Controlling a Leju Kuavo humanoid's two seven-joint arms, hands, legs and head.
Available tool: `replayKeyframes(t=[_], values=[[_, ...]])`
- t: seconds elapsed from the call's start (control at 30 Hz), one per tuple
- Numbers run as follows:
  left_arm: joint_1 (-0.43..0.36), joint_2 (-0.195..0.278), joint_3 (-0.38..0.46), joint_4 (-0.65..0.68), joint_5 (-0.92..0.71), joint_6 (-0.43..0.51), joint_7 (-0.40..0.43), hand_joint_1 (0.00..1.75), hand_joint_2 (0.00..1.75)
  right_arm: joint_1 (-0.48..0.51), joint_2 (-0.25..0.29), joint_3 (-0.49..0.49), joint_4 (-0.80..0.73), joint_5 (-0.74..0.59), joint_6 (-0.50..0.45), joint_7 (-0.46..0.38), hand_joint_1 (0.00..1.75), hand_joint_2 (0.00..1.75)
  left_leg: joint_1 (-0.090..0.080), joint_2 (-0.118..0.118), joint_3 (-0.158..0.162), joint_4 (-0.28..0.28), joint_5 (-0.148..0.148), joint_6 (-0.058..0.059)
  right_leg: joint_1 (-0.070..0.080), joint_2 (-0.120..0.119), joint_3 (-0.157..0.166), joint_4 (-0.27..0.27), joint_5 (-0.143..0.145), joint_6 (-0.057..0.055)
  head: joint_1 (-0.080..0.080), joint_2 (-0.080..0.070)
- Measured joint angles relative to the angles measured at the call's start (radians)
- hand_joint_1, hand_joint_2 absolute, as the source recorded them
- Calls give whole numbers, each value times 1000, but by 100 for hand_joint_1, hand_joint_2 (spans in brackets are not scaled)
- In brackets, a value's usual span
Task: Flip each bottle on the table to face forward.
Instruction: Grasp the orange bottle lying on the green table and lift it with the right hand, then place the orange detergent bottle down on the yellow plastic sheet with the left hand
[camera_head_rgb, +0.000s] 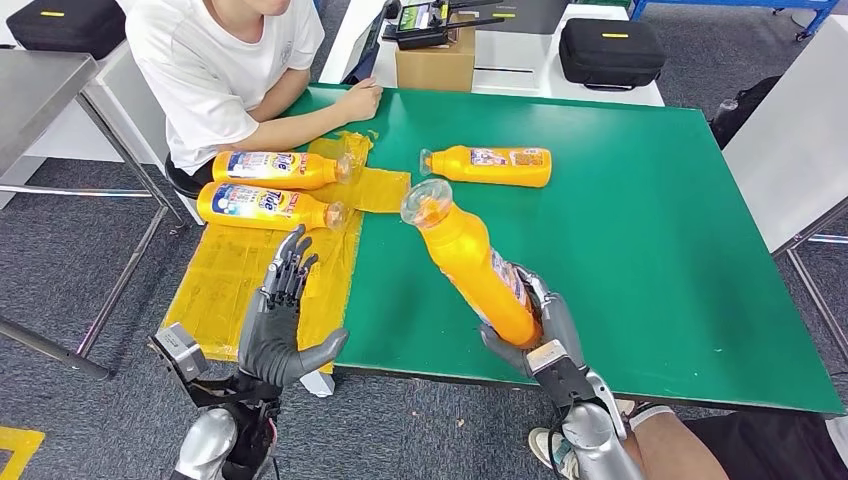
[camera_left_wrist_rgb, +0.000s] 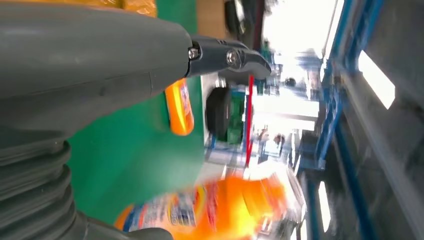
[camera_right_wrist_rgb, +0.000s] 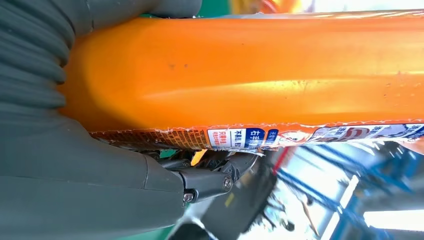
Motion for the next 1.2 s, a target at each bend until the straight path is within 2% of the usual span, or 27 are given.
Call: replayKeyframes(t=[0.3,0.6,0.73,0.83,0.93,1.07,1.2], values=[[29,-11,-89,9,26,-58,-8,0,175,32,51,-5,-48,14,-15,-47,175,175,0,0,0,0,0,0,0,0,0,0,0,0,0,0],[31,-11,-114,13,25,-62,-8,0,175,35,62,-3,-52,21,-16,-50,175,175,0,0,0,0,0,0,0,0,0,0,0,0,0,0],[27,-10,-141,20,3,-102,-10,0,175,30,67,16,-50,24,-13,-65,175,175,0,0,-1,0,0,0,0,0,0,0,0,0,0,0],[15,-9,-185,29,-26,-129,-19,0,175,11,75,70,-40,27,-15,-69,175,175,0,1,-1,0,0,0,0,0,-1,0,0,0,0,0],[-4,-7,-215,37,-40,-138,-12,0,175,-18,77,151,-16,37,-62,-71,175,175,0,0,-1,0,0,0,0,0,-1,0,0,0,0,0],[-23,-2,-227,57,-26,-138,52,0,175,-58,76,244,32,60,-150,-66,175,175,1,1,-1,0,0,0,1,0,-1,0,0,0,0,0],[-48,-1,-228,108,86,-166,117,0,175,-97,65,360,61,-2,-219,-59,175,175,0,0,-1,0,0,0,0,0,-1,0,0,0,0,0]])
